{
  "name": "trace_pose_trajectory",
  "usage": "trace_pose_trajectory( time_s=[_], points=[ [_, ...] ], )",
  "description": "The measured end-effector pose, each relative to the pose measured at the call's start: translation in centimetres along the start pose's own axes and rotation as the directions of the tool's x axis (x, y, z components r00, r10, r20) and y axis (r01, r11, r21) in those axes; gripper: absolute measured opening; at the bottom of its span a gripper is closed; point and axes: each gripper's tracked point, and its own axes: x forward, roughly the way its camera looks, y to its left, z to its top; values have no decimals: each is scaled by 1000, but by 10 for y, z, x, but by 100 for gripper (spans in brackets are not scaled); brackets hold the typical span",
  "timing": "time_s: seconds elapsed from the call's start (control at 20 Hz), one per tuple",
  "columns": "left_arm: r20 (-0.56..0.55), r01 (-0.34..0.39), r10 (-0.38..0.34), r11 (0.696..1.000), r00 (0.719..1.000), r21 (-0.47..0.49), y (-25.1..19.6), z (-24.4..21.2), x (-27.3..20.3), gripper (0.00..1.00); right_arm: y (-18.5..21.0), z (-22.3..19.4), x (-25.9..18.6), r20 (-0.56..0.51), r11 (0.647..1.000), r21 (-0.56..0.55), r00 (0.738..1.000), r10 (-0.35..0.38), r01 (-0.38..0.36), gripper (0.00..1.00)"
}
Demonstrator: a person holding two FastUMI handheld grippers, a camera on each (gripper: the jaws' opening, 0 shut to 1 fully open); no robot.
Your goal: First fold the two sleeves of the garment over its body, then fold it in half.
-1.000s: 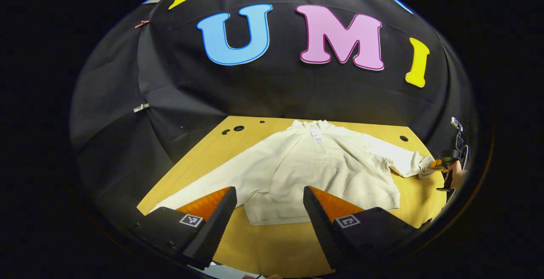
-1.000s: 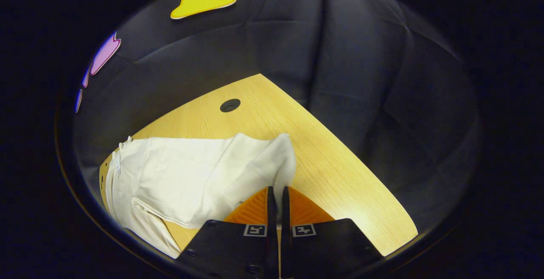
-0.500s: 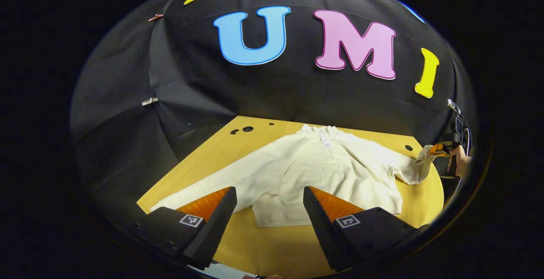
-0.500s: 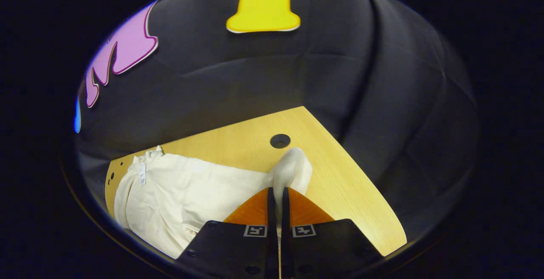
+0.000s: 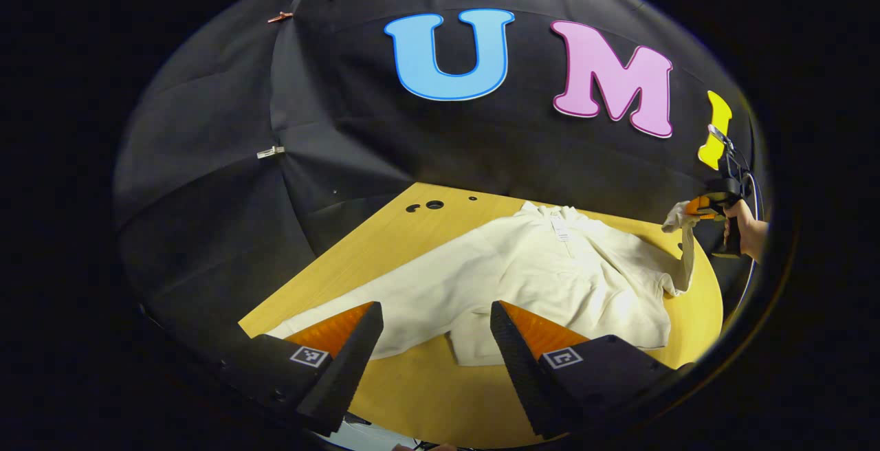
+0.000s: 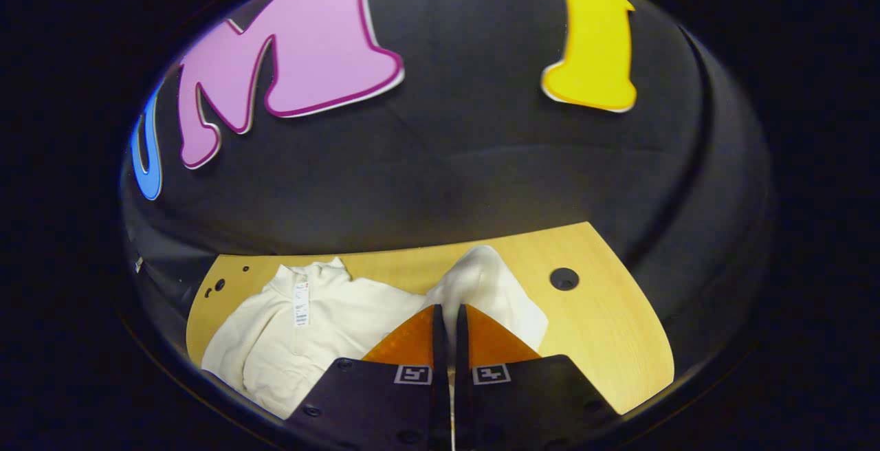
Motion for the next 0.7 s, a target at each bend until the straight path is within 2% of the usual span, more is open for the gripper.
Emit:
trace_pose_trajectory(
  time_s=[0.15,0.35,0.55,0.7],
  points=[
    [2,-22,22,1000,1000,-13,17,4,4,97,63,5,10,3,997,-39,998,68,-68,6],
    [3,-54,54,998,999,-38,38,5,9,97,166,4,23,-2,979,-98,984,178,-177,6],
    [-15,-80,79,992,997,-96,53,4,11,97,267,-17,30,-35,943,-175,959,283,-285,6],
    [-8,-101,101,988,995,-117,63,5,12,97,328,-46,32,-75,913,-204,935,346,-354,6]
  ],
)
